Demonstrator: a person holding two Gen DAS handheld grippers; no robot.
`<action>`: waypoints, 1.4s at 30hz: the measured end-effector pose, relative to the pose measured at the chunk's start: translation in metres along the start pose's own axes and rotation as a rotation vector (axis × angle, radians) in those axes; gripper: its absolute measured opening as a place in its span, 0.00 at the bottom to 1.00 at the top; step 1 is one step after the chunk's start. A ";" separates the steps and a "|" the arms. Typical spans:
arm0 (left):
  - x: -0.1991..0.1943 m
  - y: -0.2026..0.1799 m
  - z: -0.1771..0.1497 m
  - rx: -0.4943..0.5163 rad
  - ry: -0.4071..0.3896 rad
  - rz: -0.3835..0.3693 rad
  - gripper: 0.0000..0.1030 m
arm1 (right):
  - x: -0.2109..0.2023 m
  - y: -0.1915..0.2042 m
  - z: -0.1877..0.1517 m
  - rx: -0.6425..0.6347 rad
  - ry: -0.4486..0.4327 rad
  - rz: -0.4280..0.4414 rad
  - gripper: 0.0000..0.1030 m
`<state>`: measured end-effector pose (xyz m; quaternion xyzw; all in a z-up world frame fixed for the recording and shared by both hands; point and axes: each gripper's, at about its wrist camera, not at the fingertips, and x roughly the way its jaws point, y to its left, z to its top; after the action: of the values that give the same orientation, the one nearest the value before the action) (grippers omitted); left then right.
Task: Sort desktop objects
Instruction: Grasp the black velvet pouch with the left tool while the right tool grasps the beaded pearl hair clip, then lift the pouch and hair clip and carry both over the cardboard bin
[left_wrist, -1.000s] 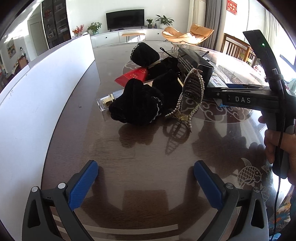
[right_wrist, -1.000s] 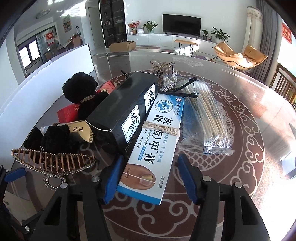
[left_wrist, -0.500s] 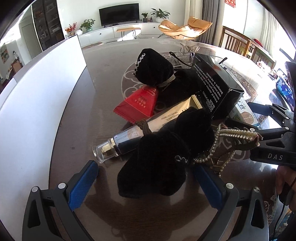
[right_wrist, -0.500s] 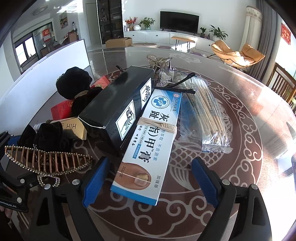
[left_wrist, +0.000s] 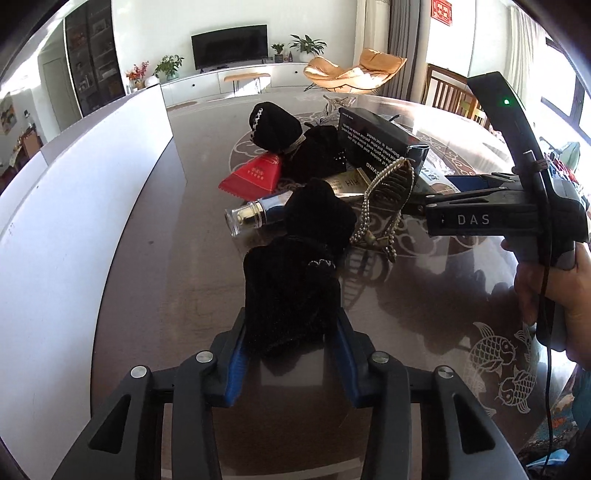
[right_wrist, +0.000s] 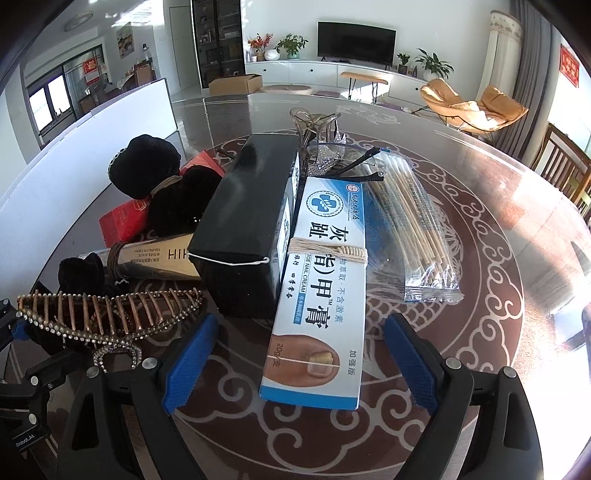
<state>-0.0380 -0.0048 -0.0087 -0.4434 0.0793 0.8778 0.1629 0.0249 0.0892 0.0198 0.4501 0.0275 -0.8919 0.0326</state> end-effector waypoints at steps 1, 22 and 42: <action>-0.003 -0.002 -0.004 0.003 0.003 0.003 0.41 | 0.000 0.000 0.000 0.000 0.000 0.002 0.90; 0.006 0.005 0.019 0.026 -0.044 0.095 0.35 | -0.034 0.052 -0.039 0.091 -0.022 0.347 0.70; 0.010 0.037 -0.001 -0.108 0.000 0.084 0.75 | -0.029 0.057 -0.017 -0.019 -0.014 0.244 0.29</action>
<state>-0.0561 -0.0374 -0.0179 -0.4476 0.0501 0.8870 0.1018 0.0600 0.0348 0.0317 0.4435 -0.0193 -0.8842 0.1454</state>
